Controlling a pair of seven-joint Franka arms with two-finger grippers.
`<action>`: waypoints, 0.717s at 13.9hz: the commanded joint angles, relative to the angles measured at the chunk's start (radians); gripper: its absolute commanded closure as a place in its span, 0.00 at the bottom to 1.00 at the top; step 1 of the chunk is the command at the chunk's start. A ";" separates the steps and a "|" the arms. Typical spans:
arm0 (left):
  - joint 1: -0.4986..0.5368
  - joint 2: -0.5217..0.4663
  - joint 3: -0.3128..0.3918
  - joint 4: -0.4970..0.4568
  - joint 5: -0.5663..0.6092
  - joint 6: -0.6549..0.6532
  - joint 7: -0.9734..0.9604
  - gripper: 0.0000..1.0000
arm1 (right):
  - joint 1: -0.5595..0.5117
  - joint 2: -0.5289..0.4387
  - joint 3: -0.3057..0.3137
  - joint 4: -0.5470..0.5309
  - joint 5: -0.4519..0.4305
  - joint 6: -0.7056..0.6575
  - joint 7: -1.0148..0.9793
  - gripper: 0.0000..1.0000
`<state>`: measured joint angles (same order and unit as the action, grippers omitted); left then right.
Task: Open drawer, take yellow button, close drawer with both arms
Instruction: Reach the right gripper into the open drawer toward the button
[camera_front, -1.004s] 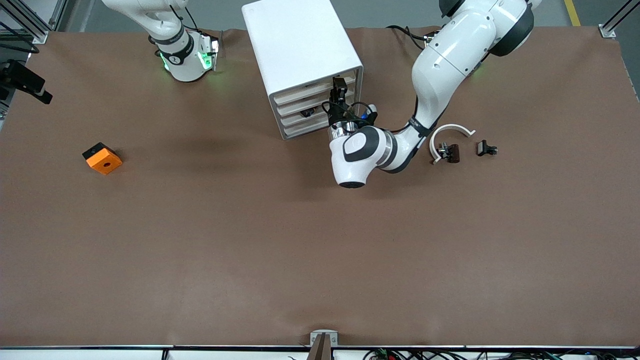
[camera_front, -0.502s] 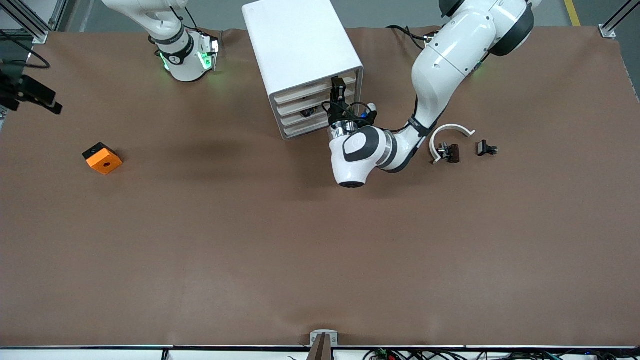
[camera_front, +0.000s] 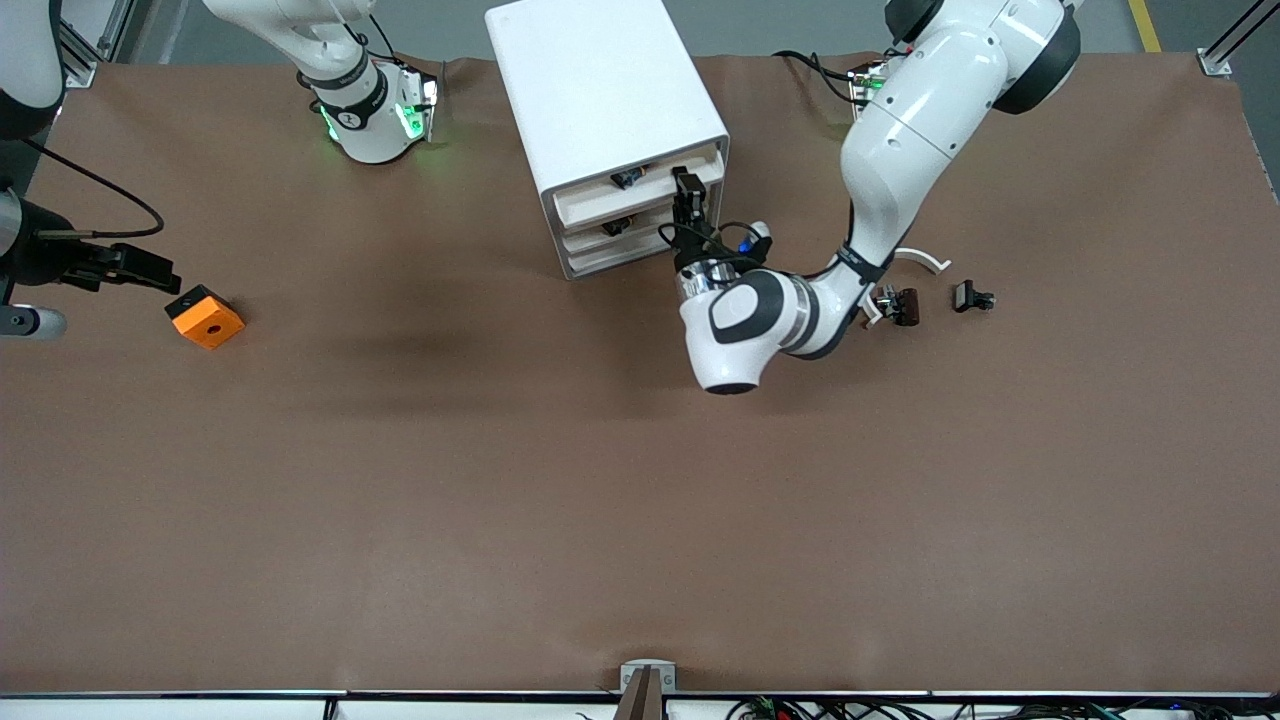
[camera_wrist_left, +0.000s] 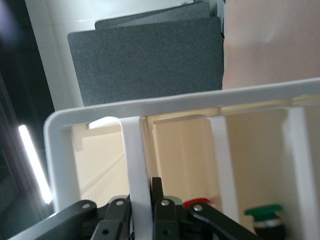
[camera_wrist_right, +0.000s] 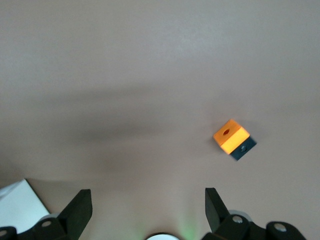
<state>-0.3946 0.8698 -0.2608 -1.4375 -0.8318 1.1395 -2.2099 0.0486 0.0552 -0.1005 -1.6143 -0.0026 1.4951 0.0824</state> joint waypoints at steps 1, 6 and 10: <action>0.020 0.020 0.035 0.035 0.005 0.029 0.030 0.95 | 0.081 -0.008 0.001 0.014 0.006 -0.039 0.231 0.00; 0.085 0.038 0.037 0.077 -0.024 0.055 0.027 0.94 | 0.269 -0.005 0.001 0.008 0.097 0.010 0.587 0.00; 0.134 0.040 0.037 0.091 -0.062 0.089 0.027 0.93 | 0.453 0.020 -0.001 -0.009 0.099 0.106 0.859 0.00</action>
<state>-0.2731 0.8743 -0.2334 -1.3890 -0.8736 1.1813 -2.2100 0.4254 0.0621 -0.0883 -1.6137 0.0860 1.5656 0.8231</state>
